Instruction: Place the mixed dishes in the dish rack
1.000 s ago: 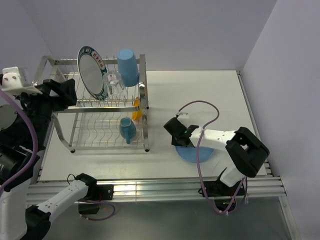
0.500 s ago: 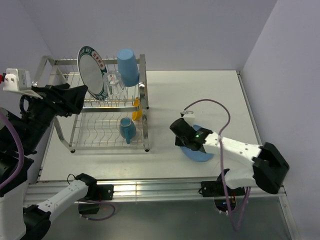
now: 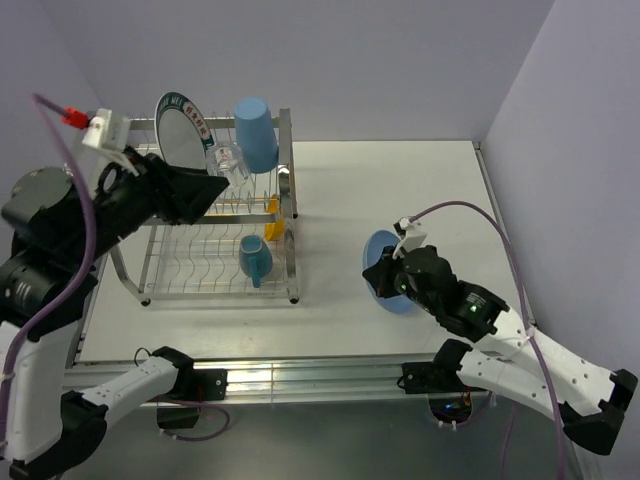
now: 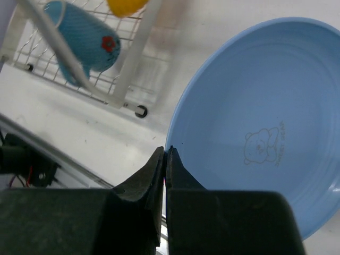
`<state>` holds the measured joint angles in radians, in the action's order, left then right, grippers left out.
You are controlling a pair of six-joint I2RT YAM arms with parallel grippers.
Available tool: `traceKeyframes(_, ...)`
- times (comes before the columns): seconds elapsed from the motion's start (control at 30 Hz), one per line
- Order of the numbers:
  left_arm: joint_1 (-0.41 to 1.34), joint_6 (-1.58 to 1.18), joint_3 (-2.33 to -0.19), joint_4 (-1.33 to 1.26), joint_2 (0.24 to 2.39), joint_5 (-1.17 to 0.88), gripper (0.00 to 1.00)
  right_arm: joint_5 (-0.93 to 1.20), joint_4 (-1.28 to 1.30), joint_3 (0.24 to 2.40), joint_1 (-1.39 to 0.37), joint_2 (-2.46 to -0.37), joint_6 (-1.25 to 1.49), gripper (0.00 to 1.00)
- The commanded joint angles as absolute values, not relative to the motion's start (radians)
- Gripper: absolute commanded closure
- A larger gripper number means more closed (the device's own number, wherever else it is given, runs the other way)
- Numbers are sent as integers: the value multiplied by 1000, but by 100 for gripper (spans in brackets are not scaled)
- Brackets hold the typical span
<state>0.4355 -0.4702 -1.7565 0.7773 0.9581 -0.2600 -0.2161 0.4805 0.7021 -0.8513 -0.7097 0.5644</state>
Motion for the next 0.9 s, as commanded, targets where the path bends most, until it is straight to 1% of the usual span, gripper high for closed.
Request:
traceKeyframes(0.0,437,-506,-1796,784,1005,-371,39,-108,480,762,-853,-629,437,100)
traceKeyframes(0.1,437,-515,-1813,805,1020,-394,40,-8,485,785,-857,-558,362,100)
traceKeyframes(0.23,437,-517,-1832,839,1040,-423,40,46,563,918,-859,-555,296,100)
traceKeyframes(0.33,442,-525,-1858,834,1061,-451,40,71,600,1029,-862,-595,270,100)
traceKeyframes(0.5,466,-500,-2023,893,1202,-474,40,69,663,1256,-867,-725,219,100)
traceKeyframes(0.57,488,-506,-2074,890,1248,-476,40,78,676,1313,-868,-776,204,100)
traceKeyframes(0.73,598,-508,-2123,899,1333,-420,40,63,729,1477,-891,-868,169,100)
traceKeyframes(0.87,679,-508,-2115,896,1387,-341,39,3,785,1565,-969,-936,153,100)
